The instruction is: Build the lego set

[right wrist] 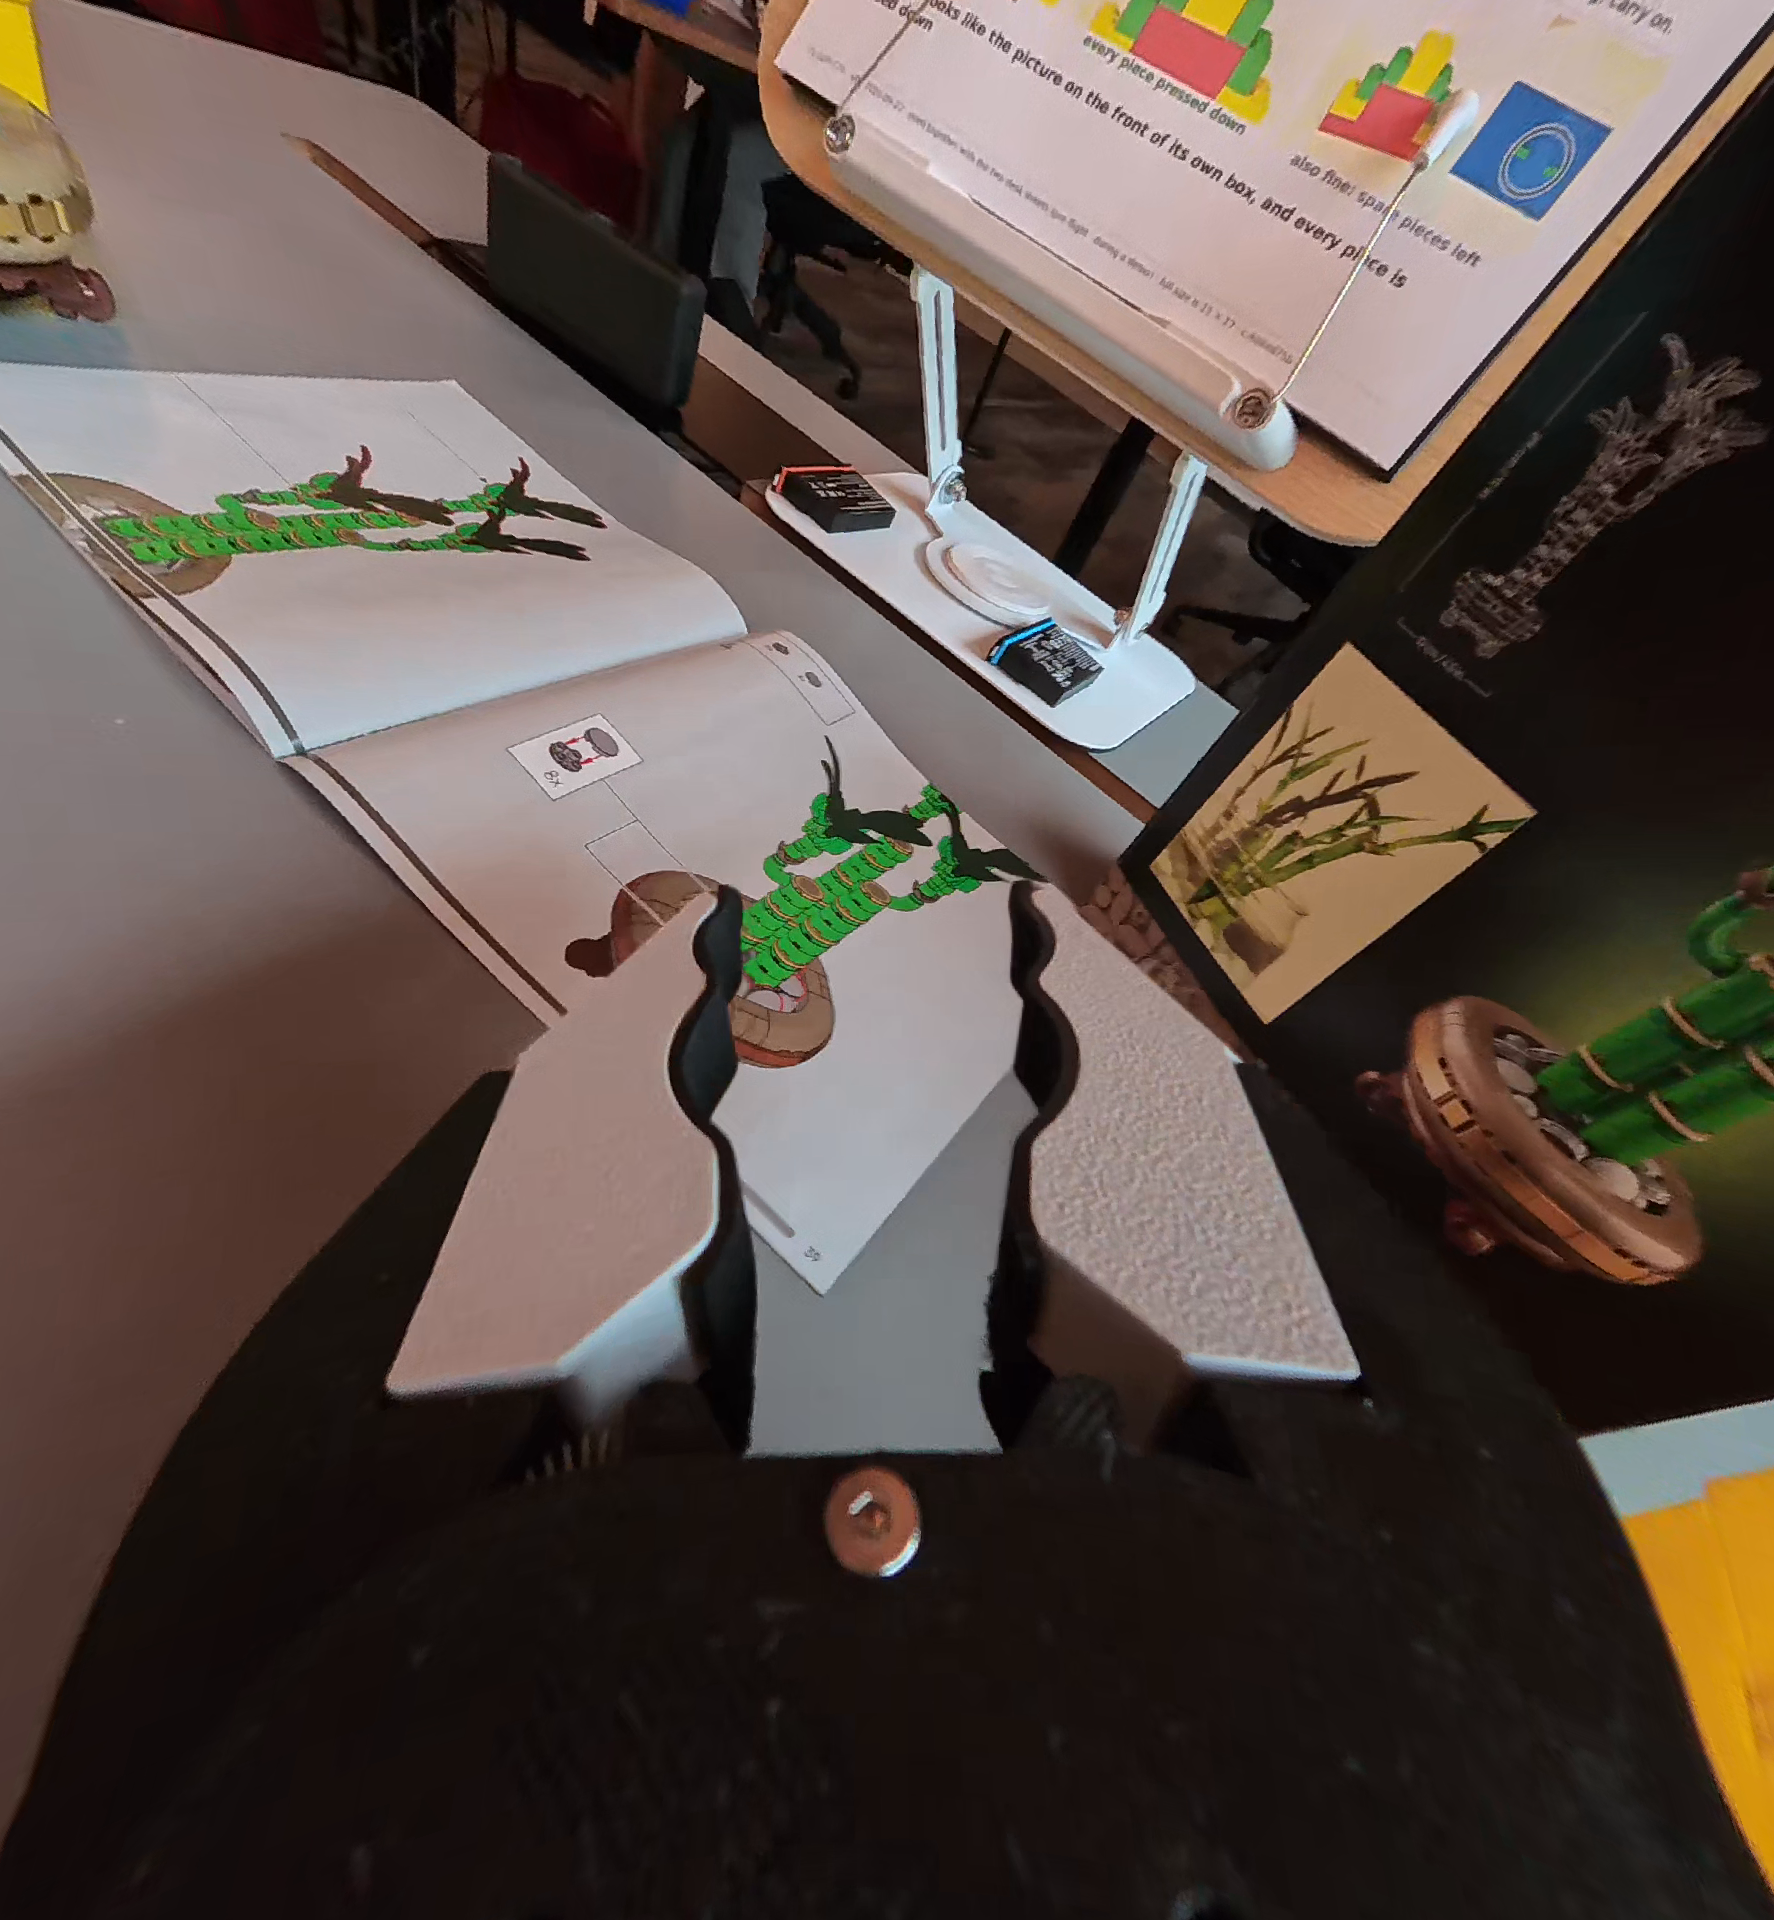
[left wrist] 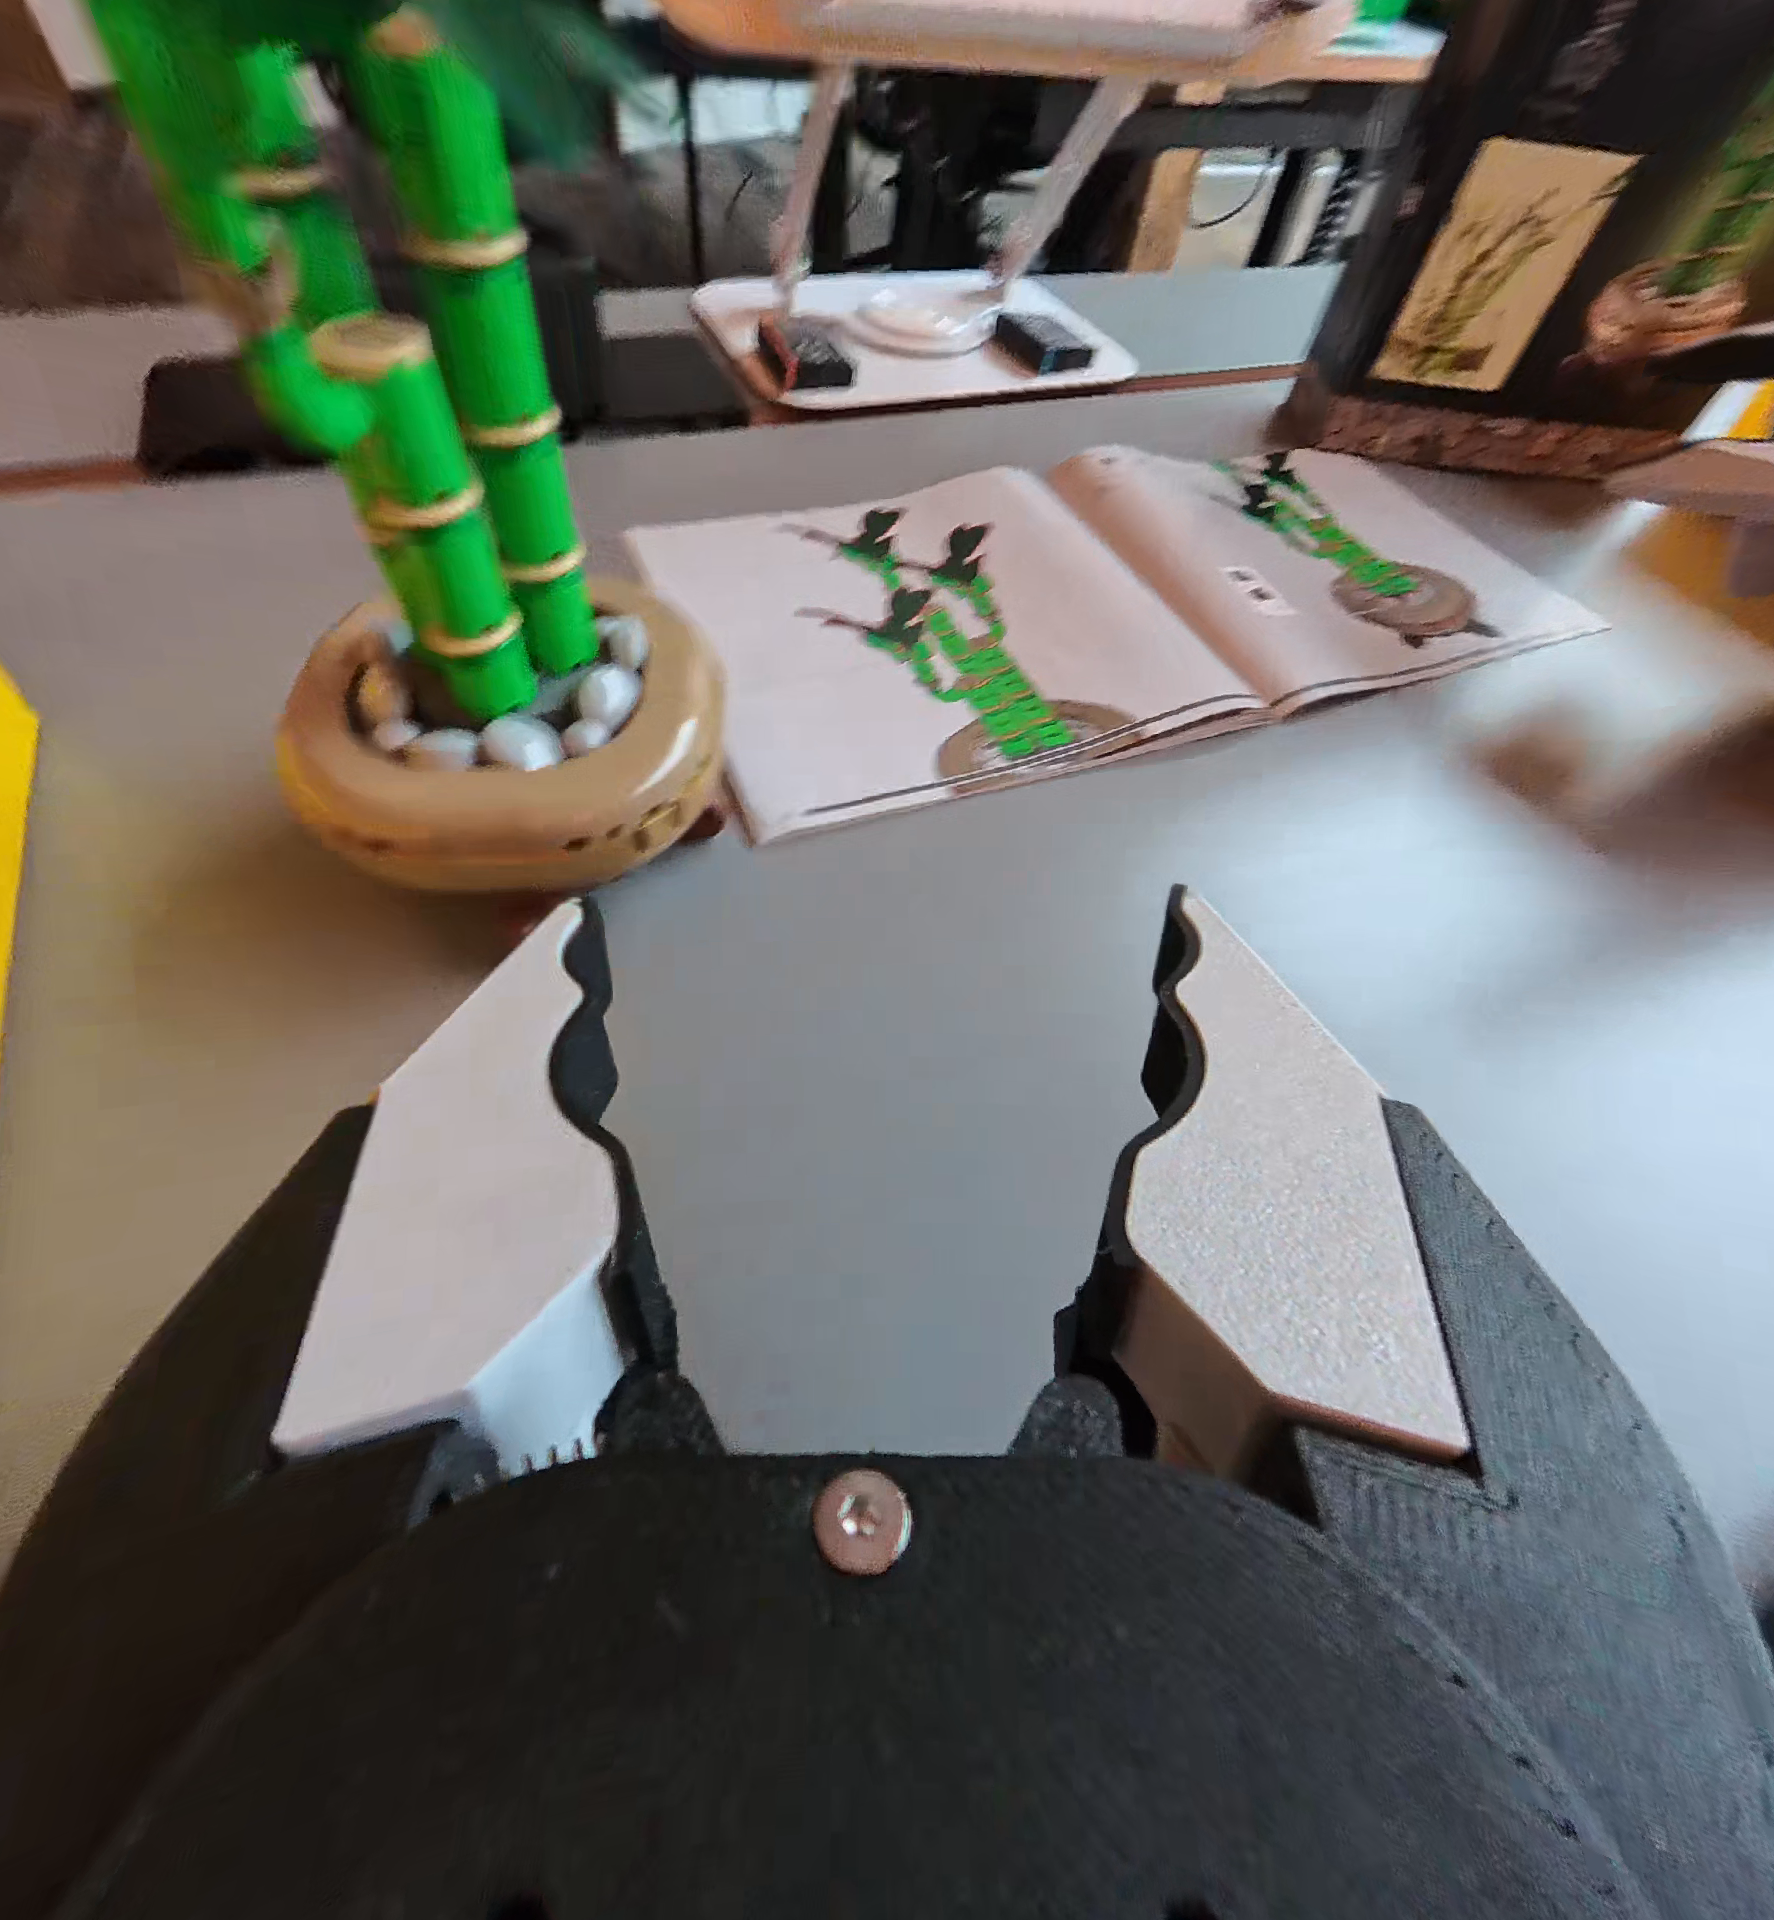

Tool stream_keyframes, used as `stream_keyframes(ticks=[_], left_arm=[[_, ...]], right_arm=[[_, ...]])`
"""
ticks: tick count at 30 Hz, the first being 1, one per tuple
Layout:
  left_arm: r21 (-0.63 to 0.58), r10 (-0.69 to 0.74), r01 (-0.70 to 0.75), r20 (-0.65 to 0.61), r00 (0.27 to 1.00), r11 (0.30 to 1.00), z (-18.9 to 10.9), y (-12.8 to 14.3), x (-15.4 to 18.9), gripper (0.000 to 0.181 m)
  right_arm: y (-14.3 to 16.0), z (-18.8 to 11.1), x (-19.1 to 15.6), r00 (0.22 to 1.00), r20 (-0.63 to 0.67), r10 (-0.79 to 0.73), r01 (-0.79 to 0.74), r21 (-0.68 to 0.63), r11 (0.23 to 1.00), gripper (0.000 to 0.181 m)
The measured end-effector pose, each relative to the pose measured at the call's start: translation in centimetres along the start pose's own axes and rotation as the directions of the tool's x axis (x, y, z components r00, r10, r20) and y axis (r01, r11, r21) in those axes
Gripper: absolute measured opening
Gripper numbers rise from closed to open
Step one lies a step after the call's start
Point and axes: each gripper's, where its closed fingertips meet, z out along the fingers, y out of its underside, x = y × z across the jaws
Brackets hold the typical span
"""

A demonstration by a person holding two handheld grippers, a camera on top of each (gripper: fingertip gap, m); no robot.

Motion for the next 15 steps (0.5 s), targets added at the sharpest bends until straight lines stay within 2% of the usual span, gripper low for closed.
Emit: stream_keyframes(ticks=[5,6,8,11,13,15], left_arm=[[0.015,0.177,-0.177,-0.148,0.973,0.984,1.2,-0.4,6.9,0.104],[0.016,0.182,-0.182,-0.202,0.962,0.983,1.5,-0.3,8.7,0.099],[0.065,0.170,-0.158,-0.324,0.931,0.985,1.3,-1.2,12.9,0.074],[0.187,0.218,-0.149,-0.440,0.871,0.971,1.0,-3.3,18.0,0.061],[0.186,0.304,-0.245,-0.450,0.840,0.952,2.1,-3.0,19.9,0.057],[0.110,0.395,-0.390,-0.464,0.793,0.914,3.9,-1.5,21.0,0.056]], right_arm=[[-0.1,-0.4,1.1,0.999,-0.029,-0.015,0.015,-0.004,1.000,0.052],[-0.1,-0.4,1.2,1.000,-0.030,-0.005,0.005,-0.004,1.000,0.052],[0.2,-0.5,1.6,0.999,-0.037,0.005,-0.005,-0.012,1.000,0.051],[0.9,-0.6,2.6,0.998,-0.057,0.006,-0.008,-0.038,0.999,0.044],[1.7,-0.5,3.0,0.998,-0.043,0.034,-0.036,-0.061,0.997,0.036],[2.6,-0.5,3.4,0.997,-0.034,0.066,-0.069,-0.085,0.994,0.030]])
